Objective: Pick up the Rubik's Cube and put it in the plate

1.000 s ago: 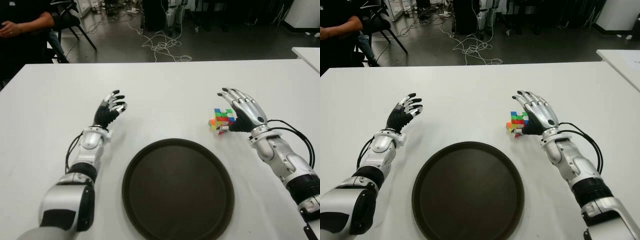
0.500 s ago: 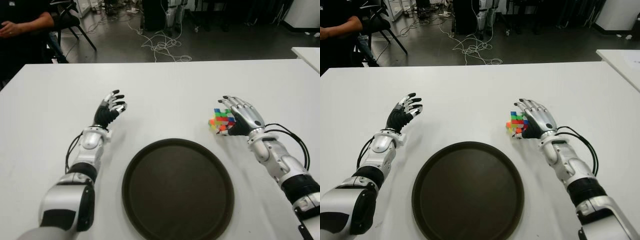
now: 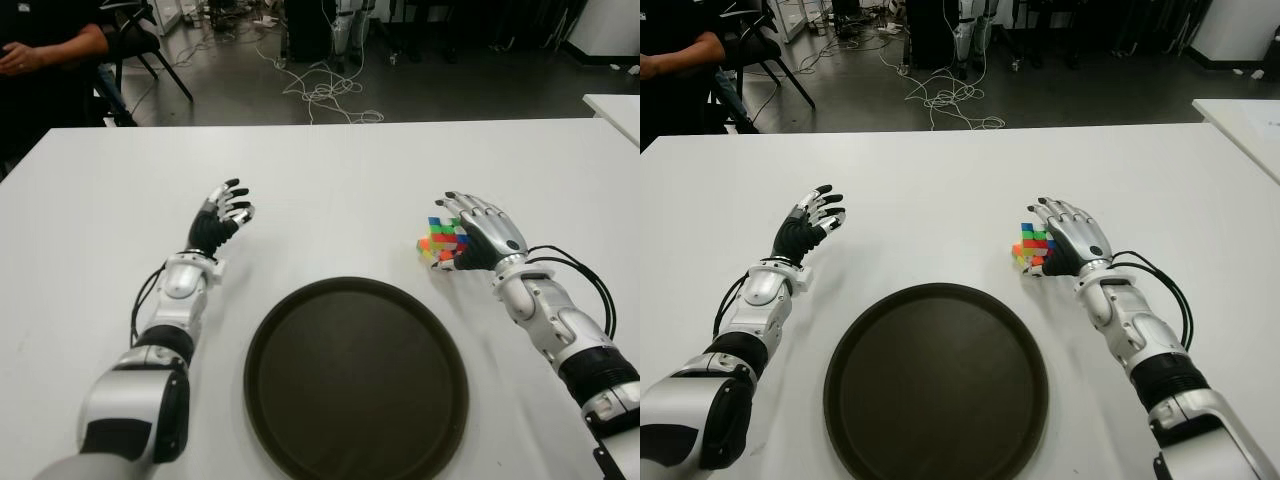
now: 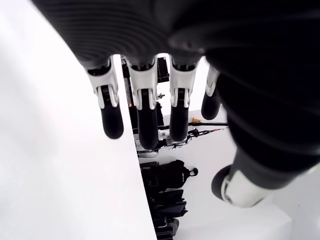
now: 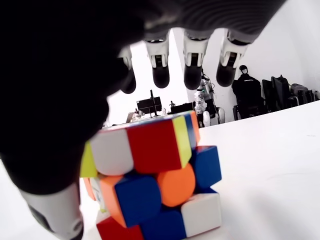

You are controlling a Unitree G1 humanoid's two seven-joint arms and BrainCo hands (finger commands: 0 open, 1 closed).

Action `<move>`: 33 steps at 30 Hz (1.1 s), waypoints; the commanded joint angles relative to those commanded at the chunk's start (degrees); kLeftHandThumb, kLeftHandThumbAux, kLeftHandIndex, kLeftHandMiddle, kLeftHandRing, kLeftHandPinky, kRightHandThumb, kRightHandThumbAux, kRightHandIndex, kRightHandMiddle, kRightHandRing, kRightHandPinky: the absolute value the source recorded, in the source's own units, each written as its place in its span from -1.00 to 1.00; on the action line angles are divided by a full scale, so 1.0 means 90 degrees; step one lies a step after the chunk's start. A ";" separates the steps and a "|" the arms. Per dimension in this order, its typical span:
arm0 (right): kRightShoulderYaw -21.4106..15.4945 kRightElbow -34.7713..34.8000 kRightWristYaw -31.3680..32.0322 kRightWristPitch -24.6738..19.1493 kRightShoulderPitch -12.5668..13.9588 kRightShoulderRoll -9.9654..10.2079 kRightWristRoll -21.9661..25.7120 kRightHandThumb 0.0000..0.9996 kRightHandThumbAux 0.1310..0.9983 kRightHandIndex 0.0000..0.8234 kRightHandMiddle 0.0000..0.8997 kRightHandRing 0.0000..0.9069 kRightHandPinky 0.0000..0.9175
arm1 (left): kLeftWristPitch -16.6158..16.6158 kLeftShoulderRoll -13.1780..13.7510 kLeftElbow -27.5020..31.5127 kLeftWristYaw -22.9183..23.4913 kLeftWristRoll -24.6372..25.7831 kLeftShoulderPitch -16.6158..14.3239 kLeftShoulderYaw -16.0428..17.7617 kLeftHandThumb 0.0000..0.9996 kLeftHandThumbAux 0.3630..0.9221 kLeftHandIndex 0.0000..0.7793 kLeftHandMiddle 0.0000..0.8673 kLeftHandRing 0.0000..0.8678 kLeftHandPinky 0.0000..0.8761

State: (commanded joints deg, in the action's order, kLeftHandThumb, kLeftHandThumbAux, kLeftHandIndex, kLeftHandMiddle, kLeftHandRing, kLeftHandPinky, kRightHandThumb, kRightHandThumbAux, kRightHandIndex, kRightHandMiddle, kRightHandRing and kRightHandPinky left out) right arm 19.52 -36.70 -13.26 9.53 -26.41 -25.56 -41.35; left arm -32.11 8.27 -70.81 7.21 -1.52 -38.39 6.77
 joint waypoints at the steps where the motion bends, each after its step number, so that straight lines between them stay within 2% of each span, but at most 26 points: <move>1: 0.0001 -0.0006 -0.0002 0.0000 -0.0003 0.0001 0.0001 -1.00 0.49 -0.86 -0.84 -0.83 -0.81 | -0.0002 0.0001 0.0000 0.0001 -0.0001 0.0001 -0.0001 -0.64 0.30 -0.73 -0.56 -0.55 -0.56; 14: 0.0057 -0.0169 -0.0020 0.0036 -0.0055 0.0064 0.0007 -1.00 0.48 -0.85 -0.82 -0.80 -0.81 | 0.0049 -0.0003 0.0008 -0.0051 -0.0011 0.0000 -0.0004 -0.66 0.32 -0.72 -0.55 -0.54 -0.57; 24: 0.0164 -0.0606 -0.0080 0.0320 -0.0169 0.0145 0.0016 -1.00 0.53 -0.75 -0.76 -0.74 -0.76 | 0.0045 0.0002 0.0006 -0.0153 -0.0062 0.0001 -0.0036 -0.66 0.29 -0.72 -0.54 -0.55 -0.57; 33: 0.0338 -0.1161 0.0109 0.0089 -0.0373 0.0374 -0.0006 -1.00 0.39 -0.79 -0.77 -0.73 -0.76 | 0.0022 0.0008 0.0017 -0.0111 -0.0059 0.0007 -0.0058 -0.67 0.29 -0.72 -0.55 -0.55 -0.55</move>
State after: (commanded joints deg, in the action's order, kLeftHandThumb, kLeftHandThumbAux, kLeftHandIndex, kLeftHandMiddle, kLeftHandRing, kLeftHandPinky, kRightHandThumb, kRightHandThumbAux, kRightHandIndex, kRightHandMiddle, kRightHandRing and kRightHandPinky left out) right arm 22.56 -47.15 -12.29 10.33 -29.76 -22.19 -41.41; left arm -31.92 8.34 -70.66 6.22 -2.05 -38.33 6.25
